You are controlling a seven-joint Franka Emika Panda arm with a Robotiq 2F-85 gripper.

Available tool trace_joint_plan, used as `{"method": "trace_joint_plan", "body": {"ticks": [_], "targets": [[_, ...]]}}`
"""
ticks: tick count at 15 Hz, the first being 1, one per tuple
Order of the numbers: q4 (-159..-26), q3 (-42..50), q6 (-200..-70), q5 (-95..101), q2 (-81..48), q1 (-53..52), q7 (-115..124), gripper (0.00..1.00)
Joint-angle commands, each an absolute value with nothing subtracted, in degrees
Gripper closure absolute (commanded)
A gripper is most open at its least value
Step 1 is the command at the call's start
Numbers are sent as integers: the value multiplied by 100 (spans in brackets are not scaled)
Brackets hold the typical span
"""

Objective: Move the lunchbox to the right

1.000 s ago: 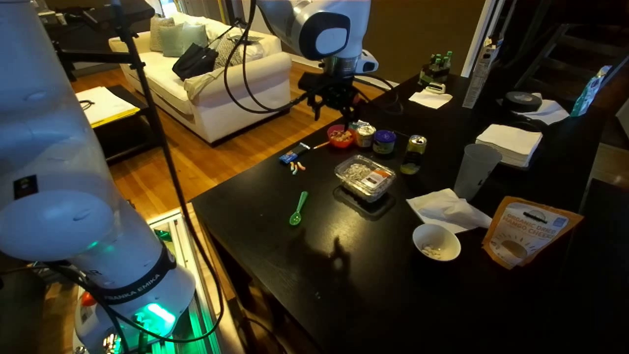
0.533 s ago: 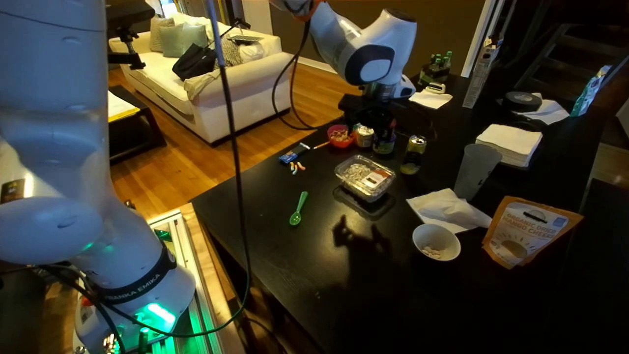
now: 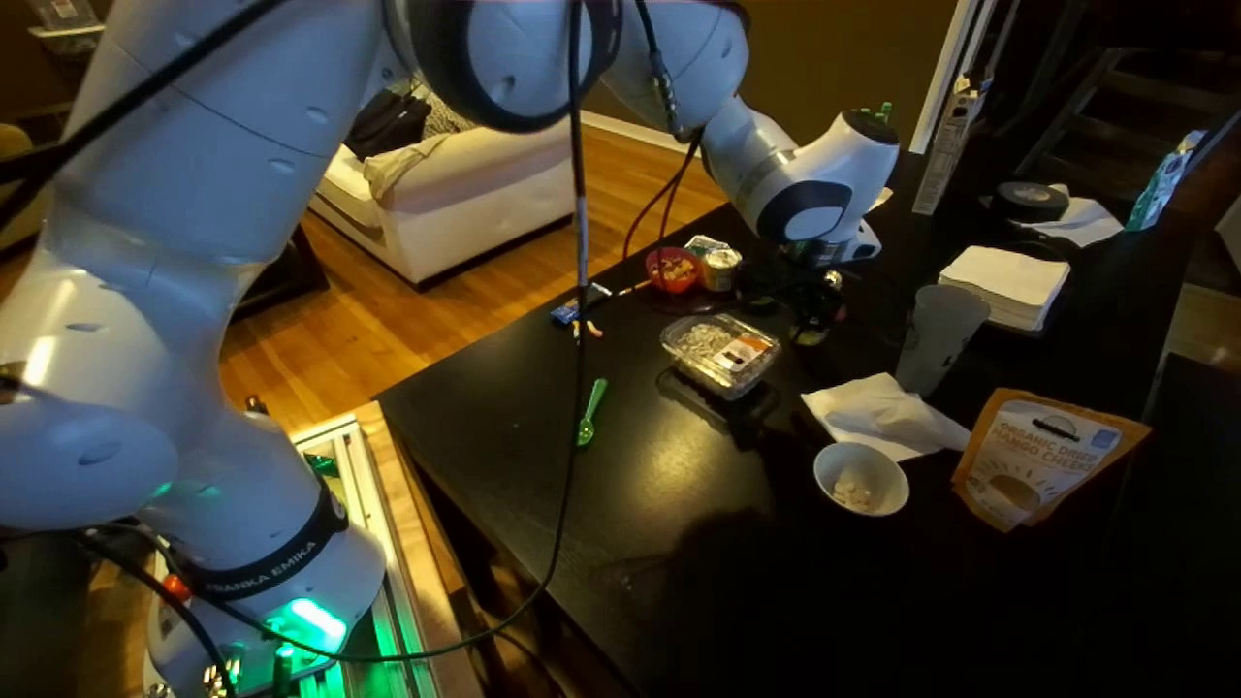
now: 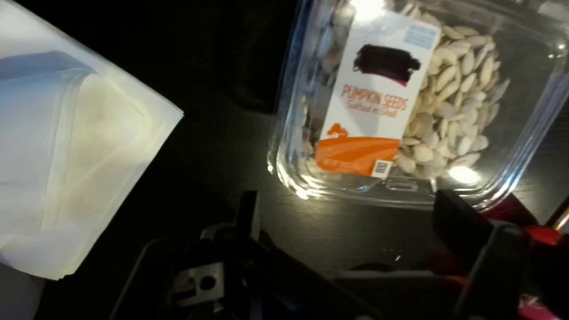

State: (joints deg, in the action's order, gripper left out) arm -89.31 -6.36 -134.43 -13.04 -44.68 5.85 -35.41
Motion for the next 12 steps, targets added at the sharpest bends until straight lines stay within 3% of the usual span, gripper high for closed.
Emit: {"method": "trace_joint_plan", "body": {"ticks": [1, 12], "targets": [[-7831, -848, -13191, -1190, -5332, 831, -3583, 0], [-6514, -936, -11271, -1240, -6158, 1161, -3821, 0]]}}
